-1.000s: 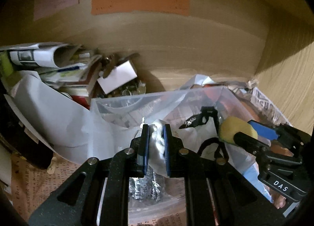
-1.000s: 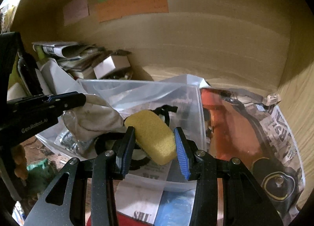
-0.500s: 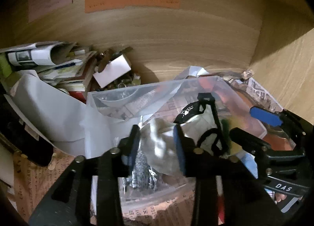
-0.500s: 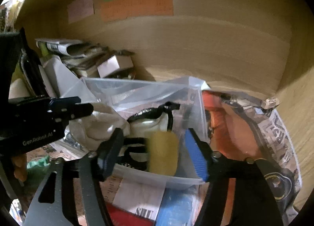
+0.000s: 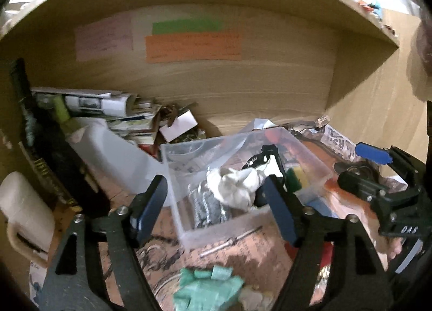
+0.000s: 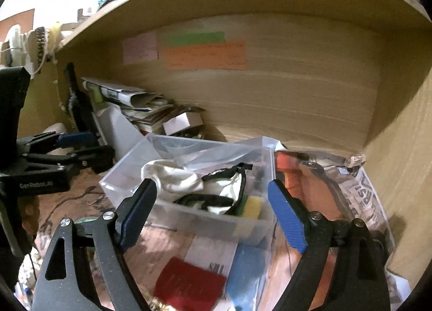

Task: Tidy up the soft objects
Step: 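Grasp the green knit glove with the left gripper while the right grasps the red pouch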

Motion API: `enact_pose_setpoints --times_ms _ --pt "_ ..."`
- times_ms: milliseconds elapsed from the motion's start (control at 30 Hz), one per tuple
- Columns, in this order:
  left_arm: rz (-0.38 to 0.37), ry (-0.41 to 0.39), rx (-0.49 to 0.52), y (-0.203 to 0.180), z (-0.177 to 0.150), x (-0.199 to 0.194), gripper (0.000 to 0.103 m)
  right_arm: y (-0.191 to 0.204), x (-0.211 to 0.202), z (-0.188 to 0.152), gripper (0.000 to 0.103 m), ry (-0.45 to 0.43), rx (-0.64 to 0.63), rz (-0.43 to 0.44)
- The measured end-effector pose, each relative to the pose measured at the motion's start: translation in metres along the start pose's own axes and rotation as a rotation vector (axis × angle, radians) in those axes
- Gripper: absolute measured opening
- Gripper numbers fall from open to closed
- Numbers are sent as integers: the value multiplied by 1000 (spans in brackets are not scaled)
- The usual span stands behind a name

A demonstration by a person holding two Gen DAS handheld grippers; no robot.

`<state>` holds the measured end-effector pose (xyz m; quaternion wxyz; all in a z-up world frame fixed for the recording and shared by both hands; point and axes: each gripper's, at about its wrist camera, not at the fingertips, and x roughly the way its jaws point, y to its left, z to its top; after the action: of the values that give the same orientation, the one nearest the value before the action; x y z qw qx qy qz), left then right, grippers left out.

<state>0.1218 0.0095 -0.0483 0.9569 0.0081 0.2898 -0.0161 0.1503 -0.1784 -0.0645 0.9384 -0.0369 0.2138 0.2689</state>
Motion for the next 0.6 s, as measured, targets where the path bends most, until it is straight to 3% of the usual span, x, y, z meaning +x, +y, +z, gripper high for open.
enact_pose_setpoints --times_ms 100,300,600 --pt "4 4 -3 6 -12 -12 83 1 -6 -9 84 11 9 12" --pt "17 76 1 16 -46 -18 83 6 -4 -36 84 78 34 36" --pt "-26 213 -20 26 -97 -4 83 16 23 -82 83 264 45 60"
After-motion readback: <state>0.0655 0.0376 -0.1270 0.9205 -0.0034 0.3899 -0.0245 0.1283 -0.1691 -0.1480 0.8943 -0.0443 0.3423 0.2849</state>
